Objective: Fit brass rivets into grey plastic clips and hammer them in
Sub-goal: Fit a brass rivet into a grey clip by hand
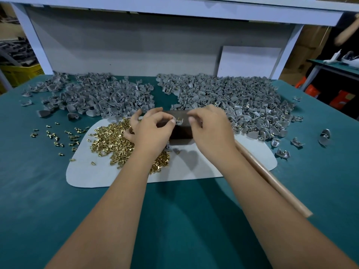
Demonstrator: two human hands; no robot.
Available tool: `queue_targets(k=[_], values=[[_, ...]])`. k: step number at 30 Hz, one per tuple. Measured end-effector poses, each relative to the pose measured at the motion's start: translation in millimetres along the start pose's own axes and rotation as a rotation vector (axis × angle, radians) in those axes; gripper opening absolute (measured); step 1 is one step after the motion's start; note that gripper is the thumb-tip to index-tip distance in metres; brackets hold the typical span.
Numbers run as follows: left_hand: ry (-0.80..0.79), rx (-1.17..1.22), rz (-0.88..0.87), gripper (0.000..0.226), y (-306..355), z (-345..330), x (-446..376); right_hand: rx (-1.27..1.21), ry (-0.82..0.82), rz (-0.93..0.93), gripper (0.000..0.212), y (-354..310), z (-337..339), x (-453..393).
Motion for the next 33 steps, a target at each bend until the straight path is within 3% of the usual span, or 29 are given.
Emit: queue_targets(k=[4, 7, 14, 21, 33], values=[[0.012, -0.034, -0.024, 0.015, 1.1, 0.9, -0.1, -0.062, -0.181, -0.023, 0.017, -11.5, -27.8, -25.2], [0.008, -0.050, -0.036, 0.018, 1.8, 0.3, 0.1, -0.092, -0.214, -0.072, 0.009, -9.5, -36.7, -28.0], [0.017, -0.065, -0.046, 0.017, 0.7, -2.6, -3.2, -0.204, -0.172, -0.165, 0.021, -4.5, -39.8, -27.4], [0.052, -0.109, -0.042, 0.017, 1.0, -0.7, -2.9, -0.214, -0.028, -0.086, 0.015, -7.0, -35.9, -18.9], [0.066, -0.101, -0.070, 0.007, 5.1, 1.7, -1.6, -0.264, -0.011, -0.021, 0.009, -8.4, -37.4, -10.8]])
Point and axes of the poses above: each hand's wrist, its own x-axis away from the middle knuckle, its own z-axis out of the back of the hand, y = z × x, the point moved 8 cm from there along -x, towards the middle knuckle, and after that the axes turned 8 degrees about x, right-handed, at the moved point
